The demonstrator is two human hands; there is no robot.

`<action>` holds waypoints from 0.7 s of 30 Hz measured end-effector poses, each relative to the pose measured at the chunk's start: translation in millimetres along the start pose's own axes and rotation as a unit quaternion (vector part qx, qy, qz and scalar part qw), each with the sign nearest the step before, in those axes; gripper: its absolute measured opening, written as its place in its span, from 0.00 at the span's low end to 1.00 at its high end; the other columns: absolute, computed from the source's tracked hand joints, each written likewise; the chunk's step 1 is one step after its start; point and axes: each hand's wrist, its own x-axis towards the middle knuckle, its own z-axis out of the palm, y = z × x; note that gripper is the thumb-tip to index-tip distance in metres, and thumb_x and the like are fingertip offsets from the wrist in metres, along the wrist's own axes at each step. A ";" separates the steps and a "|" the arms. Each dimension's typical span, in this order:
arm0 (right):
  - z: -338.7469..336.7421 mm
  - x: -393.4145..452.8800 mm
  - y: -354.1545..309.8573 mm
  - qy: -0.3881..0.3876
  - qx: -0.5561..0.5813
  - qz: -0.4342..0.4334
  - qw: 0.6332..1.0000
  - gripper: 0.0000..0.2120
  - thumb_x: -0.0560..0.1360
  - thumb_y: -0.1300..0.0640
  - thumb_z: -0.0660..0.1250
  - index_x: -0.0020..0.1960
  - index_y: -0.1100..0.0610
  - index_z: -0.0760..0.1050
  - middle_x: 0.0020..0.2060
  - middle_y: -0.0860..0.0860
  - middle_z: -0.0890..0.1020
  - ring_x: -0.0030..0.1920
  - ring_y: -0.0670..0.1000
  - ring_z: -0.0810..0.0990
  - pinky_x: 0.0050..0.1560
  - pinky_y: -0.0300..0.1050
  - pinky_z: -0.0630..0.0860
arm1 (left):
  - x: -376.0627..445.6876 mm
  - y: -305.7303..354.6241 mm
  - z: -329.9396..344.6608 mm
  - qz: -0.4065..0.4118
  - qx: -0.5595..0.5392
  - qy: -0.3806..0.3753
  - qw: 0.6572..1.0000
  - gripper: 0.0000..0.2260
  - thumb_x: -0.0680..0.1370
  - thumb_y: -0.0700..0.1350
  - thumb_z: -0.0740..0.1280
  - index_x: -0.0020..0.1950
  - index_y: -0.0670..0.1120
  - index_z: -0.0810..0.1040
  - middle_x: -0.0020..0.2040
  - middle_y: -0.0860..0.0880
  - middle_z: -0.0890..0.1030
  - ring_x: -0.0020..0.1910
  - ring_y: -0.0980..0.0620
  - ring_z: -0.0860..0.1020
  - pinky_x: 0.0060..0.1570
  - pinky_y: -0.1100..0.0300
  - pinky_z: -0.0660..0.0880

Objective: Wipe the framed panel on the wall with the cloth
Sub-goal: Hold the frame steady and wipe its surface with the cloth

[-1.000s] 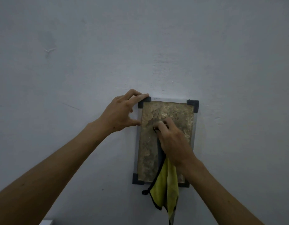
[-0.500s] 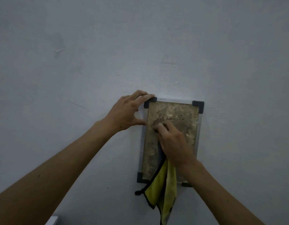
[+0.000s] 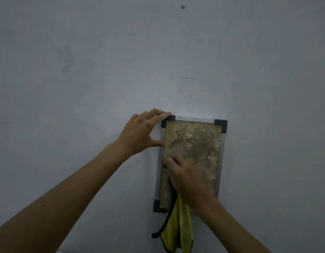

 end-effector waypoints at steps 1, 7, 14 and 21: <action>3.5 -5.1 -0.2 -0.026 -0.002 -0.013 1.000 0.07 0.80 0.65 0.65 0.57 0.59 0.76 0.54 0.54 0.77 0.45 0.50 0.78 0.44 0.41 0.79 | -0.2 -0.1 -0.3 0.001 -0.002 0.000 1.000 0.43 0.69 0.61 0.76 0.79 0.55 0.62 0.72 0.55 0.70 0.58 0.53 0.75 0.55 0.56 0.69; -13.5 30.2 4.3 0.084 0.051 0.053 0.994 0.08 0.81 0.59 0.64 0.58 0.60 0.78 0.53 0.53 0.77 0.44 0.48 0.79 0.44 0.35 0.78 | -1.7 0.0 -0.6 -0.005 -0.013 0.001 1.000 0.42 0.70 0.62 0.76 0.79 0.55 0.62 0.72 0.56 0.69 0.56 0.54 0.75 0.56 0.54 0.72; 14.8 -5.3 -7.6 0.017 0.021 0.038 0.999 0.06 0.80 0.62 0.66 0.56 0.57 0.75 0.53 0.51 0.77 0.43 0.49 0.78 0.42 0.42 0.79 | -2.6 1.5 -0.3 -0.007 -0.033 0.000 0.999 0.42 0.69 0.59 0.78 0.79 0.54 0.63 0.72 0.55 0.69 0.56 0.53 0.76 0.56 0.53 0.73; -12.7 30.4 -2.1 0.089 0.052 0.091 0.990 0.10 0.83 0.57 0.62 0.58 0.62 0.77 0.55 0.54 0.76 0.46 0.50 0.79 0.49 0.42 0.80 | -2.1 3.6 -1.8 -0.013 -0.048 0.001 0.999 0.42 0.69 0.59 0.78 0.79 0.53 0.64 0.72 0.55 0.70 0.55 0.54 0.75 0.55 0.52 0.76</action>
